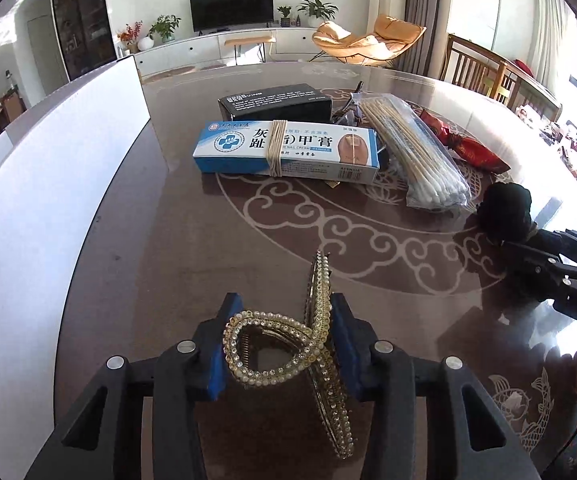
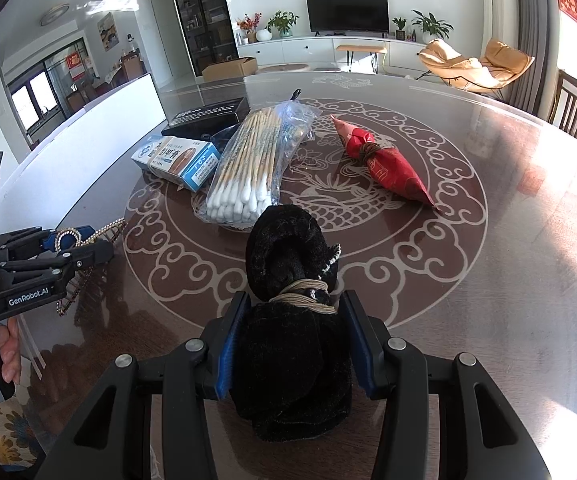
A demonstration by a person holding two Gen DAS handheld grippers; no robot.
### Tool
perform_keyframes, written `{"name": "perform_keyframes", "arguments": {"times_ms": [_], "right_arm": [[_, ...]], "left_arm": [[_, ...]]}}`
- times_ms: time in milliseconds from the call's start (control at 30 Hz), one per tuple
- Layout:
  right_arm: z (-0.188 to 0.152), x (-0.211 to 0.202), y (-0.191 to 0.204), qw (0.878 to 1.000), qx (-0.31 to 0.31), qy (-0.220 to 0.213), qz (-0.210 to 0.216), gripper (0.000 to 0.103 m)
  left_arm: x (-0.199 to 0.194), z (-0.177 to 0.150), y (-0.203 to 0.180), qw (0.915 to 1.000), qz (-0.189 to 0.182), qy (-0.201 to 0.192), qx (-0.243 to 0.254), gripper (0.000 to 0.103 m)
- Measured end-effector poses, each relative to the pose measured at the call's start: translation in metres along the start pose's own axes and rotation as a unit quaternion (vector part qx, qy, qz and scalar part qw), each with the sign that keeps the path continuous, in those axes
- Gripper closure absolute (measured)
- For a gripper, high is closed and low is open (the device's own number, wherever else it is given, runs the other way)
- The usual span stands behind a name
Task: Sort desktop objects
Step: 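Lift the gold claw clip with the left gripper while the right gripper holds the hat, then carry the hat and clip over the cardboard bin and open both grippers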
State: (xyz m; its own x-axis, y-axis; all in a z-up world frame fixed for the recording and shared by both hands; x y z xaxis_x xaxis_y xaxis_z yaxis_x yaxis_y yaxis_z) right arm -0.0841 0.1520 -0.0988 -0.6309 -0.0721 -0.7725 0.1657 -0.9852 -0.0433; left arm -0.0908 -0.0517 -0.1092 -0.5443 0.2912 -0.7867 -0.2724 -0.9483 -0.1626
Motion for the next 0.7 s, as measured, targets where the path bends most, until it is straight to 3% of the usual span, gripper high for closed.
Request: {"name": "perform_keyframes", "arguments": {"times_ms": [200, 233, 267, 300, 333, 367, 533, 567, 600, 633, 667, 700], "right_arm": [[-0.014, -0.013, 0.002, 1.000, -0.004, 0.002, 0.023, 0.055], [-0.017, -0.015, 0.001, 1.000, -0.007, 0.004, 0.019, 0.055], [-0.019, -0.016, -0.001, 1.000, -0.006, 0.009, 0.022, 0.048], [-0.018, -0.016, -0.001, 0.999, -0.004, 0.019, 0.026, 0.029], [-0.018, -0.014, -0.003, 0.999, -0.004, 0.034, 0.026, 0.019], [-0.016, -0.013, -0.005, 0.999, -0.004, 0.044, 0.022, 0.008], [-0.002, -0.012, -0.005, 0.997, -0.031, 0.064, 0.018, 0.009], [-0.002, -0.012, -0.001, 0.996, -0.043, 0.072, 0.023, 0.010], [-0.003, -0.012, 0.003, 0.995, -0.060, 0.075, 0.021, 0.023], [-0.004, -0.014, 0.007, 0.994, -0.078, 0.077, 0.015, 0.036], [-0.007, -0.015, 0.010, 0.992, -0.094, 0.082, 0.007, 0.070], [-0.009, -0.018, 0.013, 0.991, -0.102, 0.083, 0.004, 0.070]], "left_arm": [[-0.017, -0.027, -0.004, 1.0000, 0.000, -0.004, 0.005, 0.057], [-0.017, -0.026, -0.004, 1.0000, 0.000, -0.003, 0.007, 0.052], [-0.016, -0.024, -0.002, 1.0000, 0.005, 0.001, 0.007, 0.048], [-0.014, -0.023, 0.001, 0.9999, 0.007, 0.007, 0.005, 0.035], [-0.011, -0.024, 0.002, 0.9999, 0.004, 0.015, 0.002, 0.025], [-0.011, -0.024, 0.004, 0.9998, -0.003, 0.017, 0.000, 0.025], [-0.014, -0.028, 0.007, 0.9996, -0.008, 0.024, 0.007, 0.027], [-0.015, -0.028, 0.007, 0.9997, -0.009, 0.020, 0.009, 0.033], [-0.018, -0.027, 0.005, 0.9997, -0.015, 0.015, 0.012, 0.054], [-0.020, -0.027, 0.005, 0.9997, -0.012, 0.014, 0.016, 0.059], [-0.022, -0.027, 0.004, 0.9996, -0.024, 0.012, 0.010, 0.059], [-0.025, -0.028, 0.004, 0.9993, -0.037, 0.007, -0.001, 0.059]]}}
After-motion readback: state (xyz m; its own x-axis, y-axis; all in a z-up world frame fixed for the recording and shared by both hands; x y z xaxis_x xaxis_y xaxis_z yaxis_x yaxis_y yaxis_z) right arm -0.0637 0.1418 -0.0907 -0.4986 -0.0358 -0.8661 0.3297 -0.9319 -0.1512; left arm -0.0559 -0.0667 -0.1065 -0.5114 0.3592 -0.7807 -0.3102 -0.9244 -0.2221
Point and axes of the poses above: each gripper's, at about its wrist camera, not at the fingertips, and x roughly the way its jaws point, y to its left, z to its top, the point moved 7 cm from there along x, roughly the way its jaws point, and after that the axes turned 12 degrees about -z, right-handed, at the moved point
